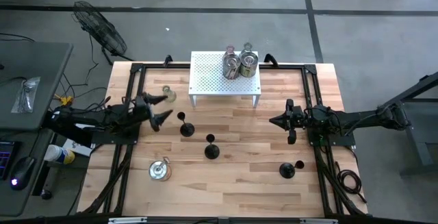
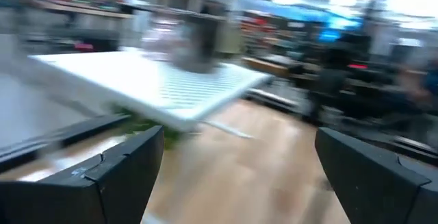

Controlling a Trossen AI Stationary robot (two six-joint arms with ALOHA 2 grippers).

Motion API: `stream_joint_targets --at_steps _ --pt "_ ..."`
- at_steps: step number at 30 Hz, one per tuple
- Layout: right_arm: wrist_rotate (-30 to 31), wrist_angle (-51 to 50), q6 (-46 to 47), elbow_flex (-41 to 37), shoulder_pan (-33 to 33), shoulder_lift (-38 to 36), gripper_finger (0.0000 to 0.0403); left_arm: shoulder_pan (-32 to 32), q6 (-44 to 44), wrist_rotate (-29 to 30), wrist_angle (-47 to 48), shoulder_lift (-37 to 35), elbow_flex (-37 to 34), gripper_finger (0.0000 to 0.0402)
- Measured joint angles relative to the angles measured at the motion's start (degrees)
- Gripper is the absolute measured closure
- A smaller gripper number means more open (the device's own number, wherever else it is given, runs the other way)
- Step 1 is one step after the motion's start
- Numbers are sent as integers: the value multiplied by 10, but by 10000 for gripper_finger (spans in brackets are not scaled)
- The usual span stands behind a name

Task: Pick & Place candle stick holders
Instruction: Put the green glass candle holder on the shelf aligned with the other glass candle holders

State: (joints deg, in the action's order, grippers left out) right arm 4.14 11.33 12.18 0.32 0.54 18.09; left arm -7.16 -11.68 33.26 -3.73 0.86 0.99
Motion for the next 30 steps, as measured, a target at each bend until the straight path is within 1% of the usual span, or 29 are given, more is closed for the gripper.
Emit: stream_joint_targets --at_steps 2,4,7,10,13,21,24,28,30 --pt "0 0 0 0 0 0 398 0 1 61 6 0 0 29" --pt "0 0 0 0 0 0 398 0 20 101 8 0 0 29" --pt "0 0 0 0 0 0 398 0 65 143 11 11 0 29" --pt "0 0 0 0 0 0 398 0 115 188 16 39 0 29" --pt "0 0 0 0 0 0 398 0 126 219 20 77 0 29" --pt "0 0 0 0 0 1 398 0 42 307 31 184 0 29" --pt "0 0 0 0 0 1 398 0 26 322 36 217 0 29" --pt "0 0 0 0 0 1 398 0 -29 361 43 262 0 29" --pt "0 0 0 0 0 1 398 0 -43 372 45 282 0 29"
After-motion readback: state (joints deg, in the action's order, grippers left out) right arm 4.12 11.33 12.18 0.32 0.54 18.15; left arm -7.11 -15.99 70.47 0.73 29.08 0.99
